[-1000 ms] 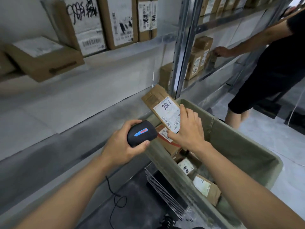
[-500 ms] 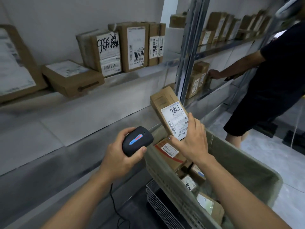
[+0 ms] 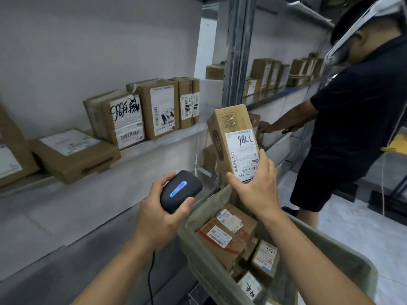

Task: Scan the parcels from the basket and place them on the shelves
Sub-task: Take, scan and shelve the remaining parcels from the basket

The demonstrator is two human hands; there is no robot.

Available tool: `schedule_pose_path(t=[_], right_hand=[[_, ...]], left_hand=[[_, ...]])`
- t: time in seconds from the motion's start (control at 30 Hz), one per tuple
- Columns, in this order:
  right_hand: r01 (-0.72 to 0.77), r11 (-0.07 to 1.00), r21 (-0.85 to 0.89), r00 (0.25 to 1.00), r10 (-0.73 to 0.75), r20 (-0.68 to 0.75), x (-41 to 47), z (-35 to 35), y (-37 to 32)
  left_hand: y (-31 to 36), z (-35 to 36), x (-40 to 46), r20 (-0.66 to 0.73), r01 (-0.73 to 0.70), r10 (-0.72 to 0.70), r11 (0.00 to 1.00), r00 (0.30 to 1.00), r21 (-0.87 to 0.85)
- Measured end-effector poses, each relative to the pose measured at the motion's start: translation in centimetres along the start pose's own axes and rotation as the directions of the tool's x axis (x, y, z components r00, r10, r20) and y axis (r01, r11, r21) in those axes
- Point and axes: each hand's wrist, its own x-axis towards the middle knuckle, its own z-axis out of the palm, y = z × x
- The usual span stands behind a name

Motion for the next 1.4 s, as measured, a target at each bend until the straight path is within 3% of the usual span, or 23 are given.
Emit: schedule_pose_path(t=[0.37,0.7,1.13,1.4], right_hand=[[-0.011,0.989,0.149,0.995,0.026,-0.097,10.2,1.6,0.2],[0.126,0.927,0.353,0.987,-0.08,-0.142,18.8,5.1,-1.9],[0.079,0.841,0.536,0.996,-0.093,-0.002,21.4,12.6,-1.4],[0.112,0.873,0.475,0.977,-0.183,0.106,22.5,14.1,-0.5]], left_hand=[[0.3,3.7,6.7,0.002,0.019,-0.019,0.999,1.0,0.042],[-0.3,6.0,10.5,-0.024,0.067,-0.065,0.993,0.998,0.092],[-2.2,6.9,11.9,0.001,0.123,-0.124,0.983,0.992,0.139],[-2.7,7.3,12.0,0.007,0.137,-0.14,0.979,0.99,0.154]])
